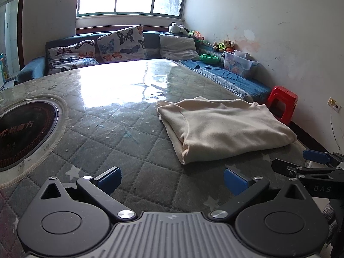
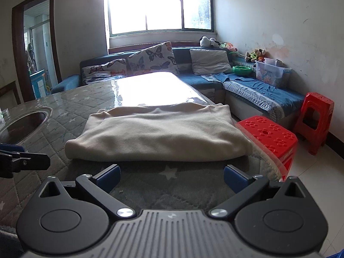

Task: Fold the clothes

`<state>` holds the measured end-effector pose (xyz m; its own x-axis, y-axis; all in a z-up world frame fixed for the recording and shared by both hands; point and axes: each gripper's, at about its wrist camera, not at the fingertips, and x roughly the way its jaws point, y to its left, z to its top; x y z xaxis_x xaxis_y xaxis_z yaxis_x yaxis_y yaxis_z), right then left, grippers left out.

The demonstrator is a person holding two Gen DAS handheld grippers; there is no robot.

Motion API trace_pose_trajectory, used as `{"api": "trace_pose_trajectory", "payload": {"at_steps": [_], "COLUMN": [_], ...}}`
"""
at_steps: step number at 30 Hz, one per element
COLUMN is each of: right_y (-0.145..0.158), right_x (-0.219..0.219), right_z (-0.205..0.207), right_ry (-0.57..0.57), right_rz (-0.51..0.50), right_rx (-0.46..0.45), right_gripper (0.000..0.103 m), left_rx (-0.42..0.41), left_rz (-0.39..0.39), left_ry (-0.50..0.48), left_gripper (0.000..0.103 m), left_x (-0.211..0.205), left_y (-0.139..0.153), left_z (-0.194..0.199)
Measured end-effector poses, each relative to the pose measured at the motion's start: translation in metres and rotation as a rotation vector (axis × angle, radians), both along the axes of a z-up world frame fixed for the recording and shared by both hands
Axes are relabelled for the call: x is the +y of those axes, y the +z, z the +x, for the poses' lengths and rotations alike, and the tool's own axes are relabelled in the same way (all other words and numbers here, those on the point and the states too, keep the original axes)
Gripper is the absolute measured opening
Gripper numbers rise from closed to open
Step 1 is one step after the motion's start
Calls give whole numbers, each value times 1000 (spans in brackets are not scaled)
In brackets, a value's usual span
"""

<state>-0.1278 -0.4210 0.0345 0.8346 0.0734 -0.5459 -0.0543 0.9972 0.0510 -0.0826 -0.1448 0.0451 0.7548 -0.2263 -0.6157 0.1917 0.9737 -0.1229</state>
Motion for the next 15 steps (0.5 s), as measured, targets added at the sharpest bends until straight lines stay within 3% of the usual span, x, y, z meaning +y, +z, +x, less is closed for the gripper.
{"api": "trace_pose_trajectory", "payload": {"at_steps": [15], "right_y": [-2], "right_x": [1], "right_z": [-12], "right_ry": [2], "right_rz": [8], "right_rx": [-1], "right_gripper": [103], "left_rx": [-5], "left_rz": [1], "left_ry": [-8], "left_gripper": [103], "left_x": [-5], "left_y": [-3], "left_z": [-13]}}
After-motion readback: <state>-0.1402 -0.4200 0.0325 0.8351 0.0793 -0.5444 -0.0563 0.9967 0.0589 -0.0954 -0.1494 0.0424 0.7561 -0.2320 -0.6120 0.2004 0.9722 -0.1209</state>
